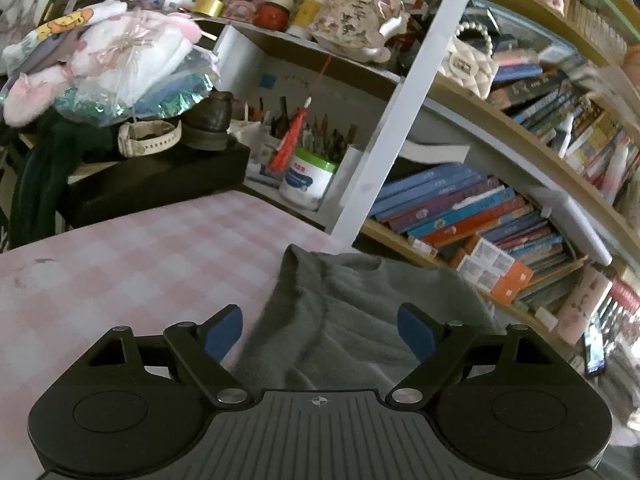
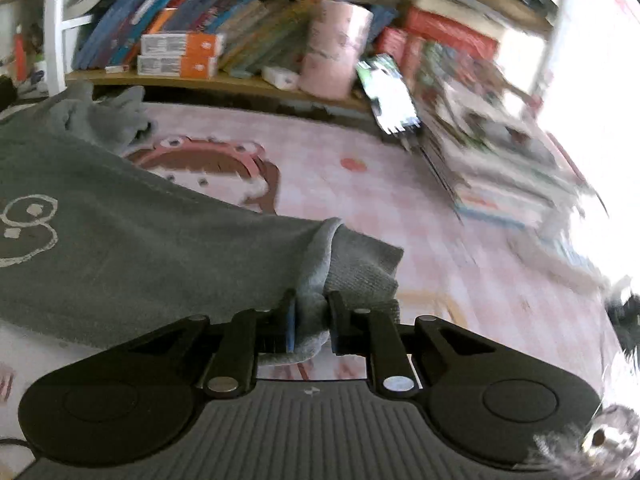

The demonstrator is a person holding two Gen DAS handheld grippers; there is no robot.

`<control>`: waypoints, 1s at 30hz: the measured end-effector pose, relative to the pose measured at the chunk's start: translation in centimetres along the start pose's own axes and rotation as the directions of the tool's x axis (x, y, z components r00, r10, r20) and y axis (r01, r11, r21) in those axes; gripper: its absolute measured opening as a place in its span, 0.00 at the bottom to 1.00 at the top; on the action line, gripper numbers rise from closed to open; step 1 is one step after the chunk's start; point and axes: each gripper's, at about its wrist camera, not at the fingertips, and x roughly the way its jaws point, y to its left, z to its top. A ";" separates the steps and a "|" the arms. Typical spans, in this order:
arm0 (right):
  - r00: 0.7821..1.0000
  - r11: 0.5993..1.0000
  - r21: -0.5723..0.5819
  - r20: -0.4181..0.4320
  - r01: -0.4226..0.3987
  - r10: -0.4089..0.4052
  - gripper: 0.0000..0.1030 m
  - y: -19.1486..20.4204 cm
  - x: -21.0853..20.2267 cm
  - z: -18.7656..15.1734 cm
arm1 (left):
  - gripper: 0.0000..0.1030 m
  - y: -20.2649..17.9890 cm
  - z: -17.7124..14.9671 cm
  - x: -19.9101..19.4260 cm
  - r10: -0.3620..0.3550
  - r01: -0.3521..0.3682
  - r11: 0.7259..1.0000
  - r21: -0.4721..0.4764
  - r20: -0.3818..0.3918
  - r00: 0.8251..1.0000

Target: Fold clothes

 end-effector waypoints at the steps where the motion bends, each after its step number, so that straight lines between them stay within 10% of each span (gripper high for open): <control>1: 1.000 1.000 -0.005 -0.026 0.012 -0.012 0.17 -0.2 -0.1 -0.9 | 0.85 -0.1 0.0 0.1 0.002 -0.002 1.000 0.008 -0.005 1.000; 12: 0.973 0.997 -0.064 0.231 0.038 -0.022 0.56 1.7 -3.3 -1.6 | 0.82 -0.4 -0.3 1.6 0.007 -0.003 0.999 0.035 -0.110 0.994; 23: 0.966 0.982 -0.110 0.194 -0.152 0.171 0.76 5.7 -1.9 -2.5 | 0.79 -0.1 -0.5 2.5 0.028 -0.016 0.998 0.061 -0.201 0.979; 30: 0.960 0.971 -0.094 0.156 -0.220 0.232 0.78 6.0 -1.2 -2.9 | 0.47 0.6 0.0 2.5 0.022 0.018 0.987 0.157 -0.248 0.968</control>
